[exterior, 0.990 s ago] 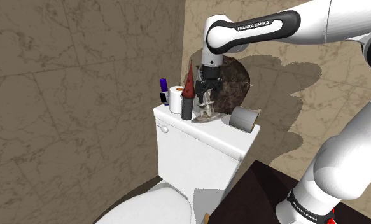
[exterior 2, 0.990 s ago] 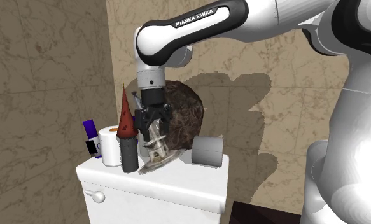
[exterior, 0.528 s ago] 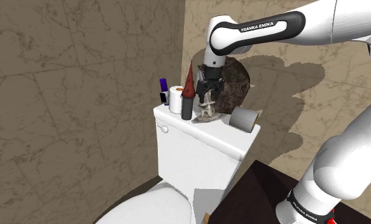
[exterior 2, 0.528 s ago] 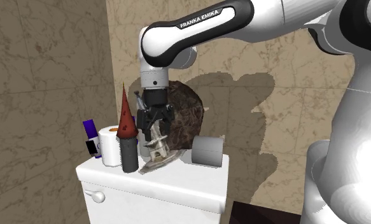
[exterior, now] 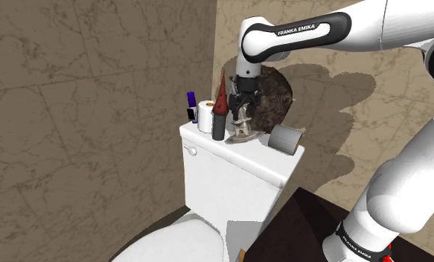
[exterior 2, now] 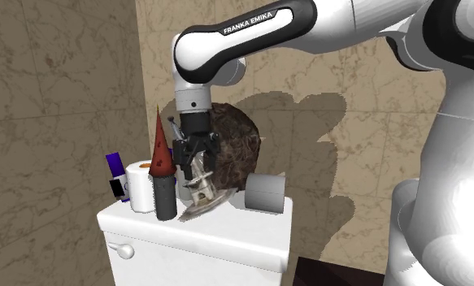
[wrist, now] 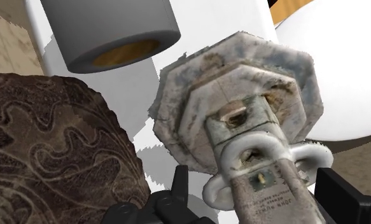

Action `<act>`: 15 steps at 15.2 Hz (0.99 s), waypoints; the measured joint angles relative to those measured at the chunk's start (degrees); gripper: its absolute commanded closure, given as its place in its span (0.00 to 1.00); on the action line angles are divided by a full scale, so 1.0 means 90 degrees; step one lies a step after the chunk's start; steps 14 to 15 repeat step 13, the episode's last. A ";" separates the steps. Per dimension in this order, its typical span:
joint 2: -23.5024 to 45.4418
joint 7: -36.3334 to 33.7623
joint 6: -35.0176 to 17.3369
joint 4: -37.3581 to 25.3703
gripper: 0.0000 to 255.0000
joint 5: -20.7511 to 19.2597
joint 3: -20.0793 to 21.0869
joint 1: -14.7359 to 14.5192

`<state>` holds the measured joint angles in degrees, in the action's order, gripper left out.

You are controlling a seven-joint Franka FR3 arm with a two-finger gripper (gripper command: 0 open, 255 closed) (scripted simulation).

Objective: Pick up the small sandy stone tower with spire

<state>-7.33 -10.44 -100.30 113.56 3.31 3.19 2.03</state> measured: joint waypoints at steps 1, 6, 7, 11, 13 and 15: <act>0.0043 0.0017 0.0068 -0.0061 1.00 -0.0005 -0.0009 0.0011; 0.0198 -0.0035 0.0521 -0.0410 1.00 -0.0035 -0.0009 0.0021; 0.0193 -0.0041 0.0613 -0.0457 1.00 -0.0041 -0.0012 0.0023; 0.0211 -0.0049 0.0956 -0.0743 1.00 -0.0040 -0.0015 0.0025; 0.0223 -0.0054 0.1110 -0.0905 1.00 -0.0041 -0.0017 0.0026; 0.0223 -0.0054 0.1110 -0.0905 1.00 -0.0041 -0.0017 0.0026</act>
